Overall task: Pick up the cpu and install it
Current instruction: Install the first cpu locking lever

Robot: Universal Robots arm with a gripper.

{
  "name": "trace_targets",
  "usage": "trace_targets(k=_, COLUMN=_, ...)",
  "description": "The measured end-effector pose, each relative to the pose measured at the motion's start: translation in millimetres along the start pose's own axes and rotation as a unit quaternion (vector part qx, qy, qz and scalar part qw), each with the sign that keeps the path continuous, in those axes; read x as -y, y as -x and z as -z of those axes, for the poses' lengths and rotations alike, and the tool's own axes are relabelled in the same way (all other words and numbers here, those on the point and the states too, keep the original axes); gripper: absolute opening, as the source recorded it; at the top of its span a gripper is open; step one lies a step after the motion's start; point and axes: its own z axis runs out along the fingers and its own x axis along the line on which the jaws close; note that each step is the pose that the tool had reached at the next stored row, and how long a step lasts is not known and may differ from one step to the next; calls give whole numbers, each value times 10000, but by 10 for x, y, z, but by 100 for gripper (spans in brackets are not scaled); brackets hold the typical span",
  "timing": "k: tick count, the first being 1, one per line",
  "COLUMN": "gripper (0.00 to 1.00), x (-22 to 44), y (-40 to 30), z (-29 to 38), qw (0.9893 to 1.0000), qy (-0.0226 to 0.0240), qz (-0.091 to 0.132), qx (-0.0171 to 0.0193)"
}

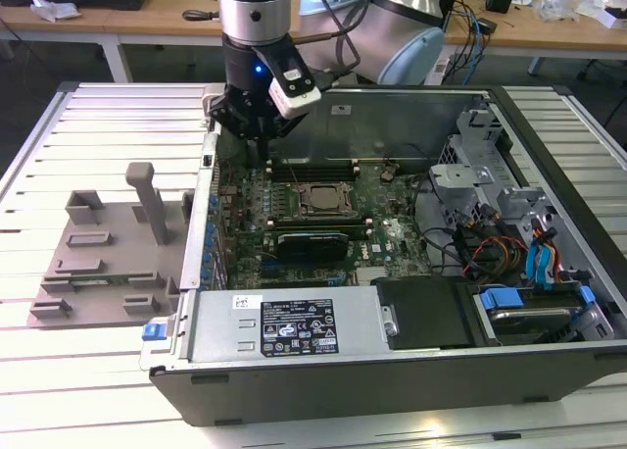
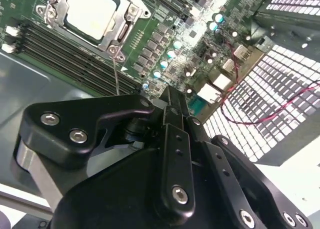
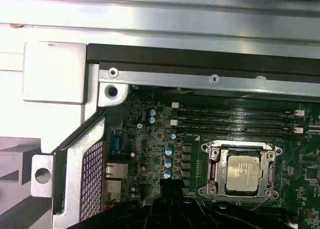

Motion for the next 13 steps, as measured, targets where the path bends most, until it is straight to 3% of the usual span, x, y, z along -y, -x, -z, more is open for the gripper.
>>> trace_targets(k=10, gripper=11, x=-15, y=-269, z=1, qw=10000, qy=0, qz=0, qx=0)
trace_targets(k=13, gripper=11, x=-11, y=-236, z=0, qw=10000, qy=-1, qz=-1, qx=-1)
